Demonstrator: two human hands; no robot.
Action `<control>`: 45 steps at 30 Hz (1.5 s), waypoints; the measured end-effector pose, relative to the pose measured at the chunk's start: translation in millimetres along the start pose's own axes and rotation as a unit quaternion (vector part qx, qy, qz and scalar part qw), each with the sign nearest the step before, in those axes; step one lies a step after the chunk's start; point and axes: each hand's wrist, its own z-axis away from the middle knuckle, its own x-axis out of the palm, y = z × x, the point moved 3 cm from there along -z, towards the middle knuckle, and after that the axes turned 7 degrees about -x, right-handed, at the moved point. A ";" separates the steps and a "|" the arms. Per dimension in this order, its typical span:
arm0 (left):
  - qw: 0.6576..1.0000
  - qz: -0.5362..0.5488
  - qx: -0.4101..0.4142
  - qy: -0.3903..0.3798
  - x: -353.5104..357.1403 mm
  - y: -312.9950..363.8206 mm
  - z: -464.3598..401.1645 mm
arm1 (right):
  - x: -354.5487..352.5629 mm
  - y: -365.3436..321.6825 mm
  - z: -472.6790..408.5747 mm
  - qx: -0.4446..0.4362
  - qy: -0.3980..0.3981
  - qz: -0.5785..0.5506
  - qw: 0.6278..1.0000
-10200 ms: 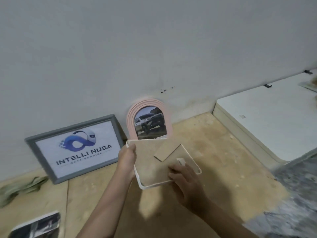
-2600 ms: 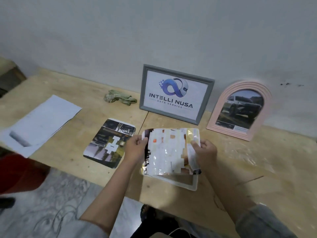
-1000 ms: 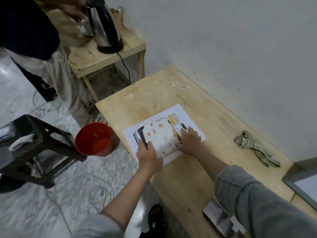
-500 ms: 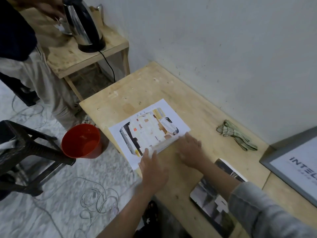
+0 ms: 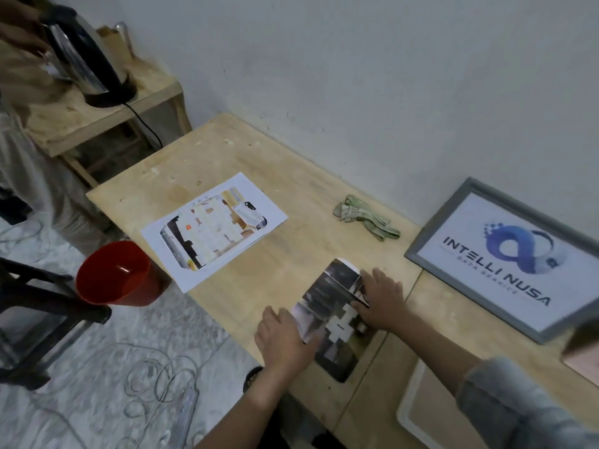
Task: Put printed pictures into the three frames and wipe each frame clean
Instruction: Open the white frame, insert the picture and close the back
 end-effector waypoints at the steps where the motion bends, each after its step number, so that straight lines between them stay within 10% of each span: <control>1: 1.000 0.004 -0.014 0.000 3.8 3.2 1.5 | 2.5 5.4 3.6 0.005 -0.009 -0.008 1.000; 14: 0.992 0.029 -0.076 0.095 16.1 26.7 4.0 | 20.3 26.5 14.4 -0.091 0.100 -0.127 0.983; 28: 0.890 0.451 -0.029 0.052 -15.0 37.3 -7.0 | -33.4 50.8 50.1 0.046 0.274 -0.388 0.879; 38: 0.919 0.381 0.085 -0.060 28.8 125.1 28.4 | -5.0 111.0 156.9 0.271 0.337 -0.401 0.808; 45: 0.922 0.185 0.318 -0.124 80.4 163.3 72.1 | 36.7 131.1 237.7 0.349 0.344 -0.363 0.792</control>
